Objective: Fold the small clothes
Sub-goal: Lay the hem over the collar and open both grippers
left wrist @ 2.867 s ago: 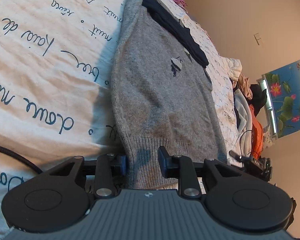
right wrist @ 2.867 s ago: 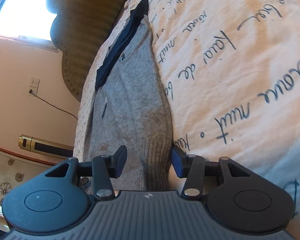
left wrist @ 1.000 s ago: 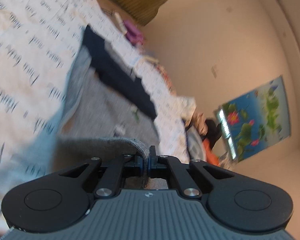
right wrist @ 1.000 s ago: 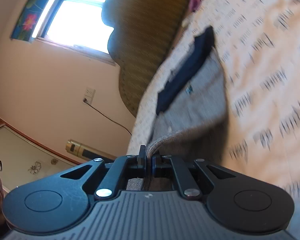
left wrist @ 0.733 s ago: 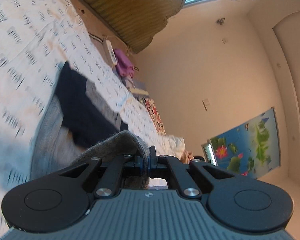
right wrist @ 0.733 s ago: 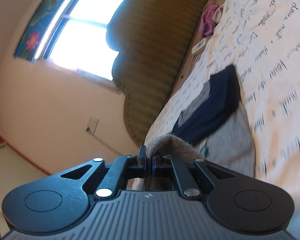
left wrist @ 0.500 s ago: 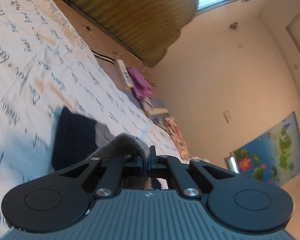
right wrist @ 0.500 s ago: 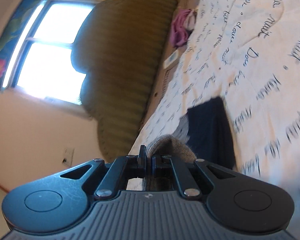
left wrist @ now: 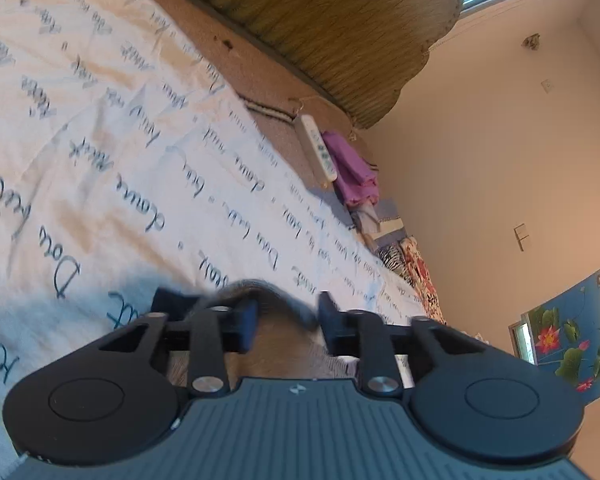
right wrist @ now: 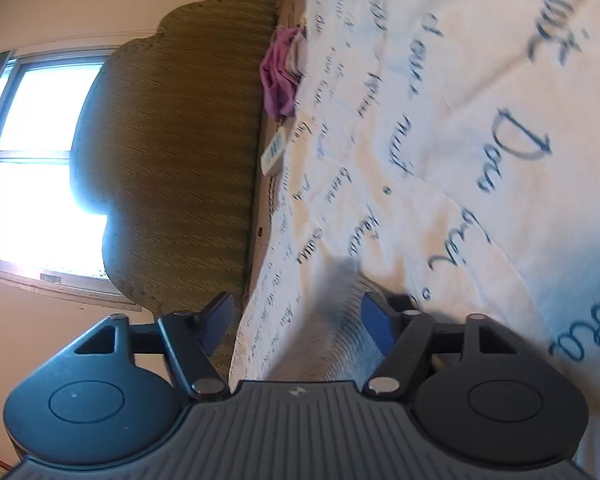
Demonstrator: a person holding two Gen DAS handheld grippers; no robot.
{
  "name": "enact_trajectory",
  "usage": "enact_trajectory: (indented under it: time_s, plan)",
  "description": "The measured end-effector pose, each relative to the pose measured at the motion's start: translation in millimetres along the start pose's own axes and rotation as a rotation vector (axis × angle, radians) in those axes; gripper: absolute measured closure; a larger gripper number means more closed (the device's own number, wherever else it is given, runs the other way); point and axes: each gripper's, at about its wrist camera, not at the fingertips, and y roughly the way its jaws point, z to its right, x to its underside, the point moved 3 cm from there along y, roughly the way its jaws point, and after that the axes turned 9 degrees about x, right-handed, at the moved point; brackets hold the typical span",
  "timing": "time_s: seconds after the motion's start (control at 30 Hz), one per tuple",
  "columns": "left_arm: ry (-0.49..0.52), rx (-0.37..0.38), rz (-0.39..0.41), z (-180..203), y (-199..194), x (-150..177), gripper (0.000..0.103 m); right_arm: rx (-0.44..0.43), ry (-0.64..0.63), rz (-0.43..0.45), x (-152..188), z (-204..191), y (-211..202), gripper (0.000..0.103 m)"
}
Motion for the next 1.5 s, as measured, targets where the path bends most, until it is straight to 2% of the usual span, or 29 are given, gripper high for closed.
enact_trajectory:
  time_s: [0.03,0.07,0.1,0.13,0.2,0.3,0.33,0.43,0.5,0.57,0.6,0.63,0.67,0.7,0.73,0.83,0.97,1.0,1.07,1.13,1.2,1.23,1.3,1.37,1.4,1.43,1.47,1.5]
  plan:
    - [0.029,0.011,0.022,6,-7,-2,0.047,0.004,-0.030,-0.007,1,-5,-3,0.031]
    - [0.063,0.018,0.047,12,-15,-3,0.040,0.017,-0.076,-0.009,4,-12,-9,0.031]
    - [0.113,-0.006,0.073,20,-23,-3,0.026,0.053,-0.145,-0.007,7,-19,-14,0.031]
    - [0.169,-0.059,0.084,25,-27,-2,0.021,0.108,-0.221,0.000,10,-26,-17,0.031]
    - [0.308,-0.186,0.072,34,-22,5,0.021,0.211,-0.370,0.015,18,-35,-20,0.031]
    - [0.495,-0.396,-0.006,34,7,22,0.032,0.340,-0.517,0.029,27,-41,-9,0.031]
    - [0.537,-0.427,-0.042,31,19,28,0.039,0.373,-0.557,0.023,30,-44,-1,0.031]
    - [0.605,-0.482,-0.144,23,50,43,0.043,0.445,-0.690,-0.003,36,-49,25,0.031]
    - [0.660,-0.532,-0.152,18,65,47,0.043,0.512,-0.796,-0.006,41,-55,43,0.031]
    - [0.679,-0.585,-0.179,12,79,45,0.043,0.542,-0.869,-0.018,44,-61,57,0.031]
    - [0.674,-0.590,-0.188,10,83,44,0.054,0.543,-0.884,-0.032,46,-63,61,0.031]
    - [0.678,-0.589,-0.192,8,85,43,0.064,0.537,-0.900,-0.049,48,-63,64,0.038]
    - [0.688,-0.581,-0.196,9,85,43,0.072,0.533,-0.935,-0.060,51,-65,67,0.071]
    - [0.697,-0.557,-0.211,12,85,43,0.094,0.532,-0.963,-0.073,53,-66,70,0.089]
    - [0.719,-0.554,-0.206,16,85,45,0.094,0.524,-0.965,-0.062,54,-68,68,0.093]
    - [0.801,-0.545,-0.156,32,81,47,0.094,0.477,-0.954,-0.006,53,-75,57,0.094]
    - [0.740,-0.512,-0.073,35,67,31,0.094,0.413,-0.853,0.091,34,-76,37,0.095]
    - [0.724,-0.538,-0.082,28,71,29,0.094,0.422,-0.815,0.086,28,-70,38,0.095]
    - [0.719,-0.622,-0.152,6,83,35,0.094,0.497,-0.807,0.061,28,-53,48,0.095]
    - [0.796,-0.640,-0.134,3,86,47,0.093,0.507,-0.803,0.065,33,-44,53,0.096]
    - [0.827,-0.665,-0.119,8,86,52,0.090,0.500,-0.751,0.076,33,-44,50,0.095]
    - [0.840,-0.666,-0.107,13,83,53,0.082,0.502,-0.728,0.068,32,-44,49,0.091]
    - [0.863,-0.670,-0.065,25,67,56,0.075,0.522,-0.696,0.056,30,-49,41,0.085]
    - [0.864,-0.661,-0.021,37,40,64,0.062,0.518,-0.673,0.078,35,-55,19,0.065]
    - [0.841,-0.648,0.003,42,20,72,0.052,0.492,-0.674,0.092,42,-57,3,0.060]
    - [0.811,-0.625,0.019,45,2,80,0.046,0.453,-0.679,0.100,50,-57,-16,0.045]
    - [0.782,-0.598,0.025,45,-19,91,0.046,0.424,-0.685,0.101,61,-54,-34,0.031]
    - [0.750,-0.577,0.026,44,-35,102,0.045,0.411,-0.694,0.096,72,-49,-51,0.029]
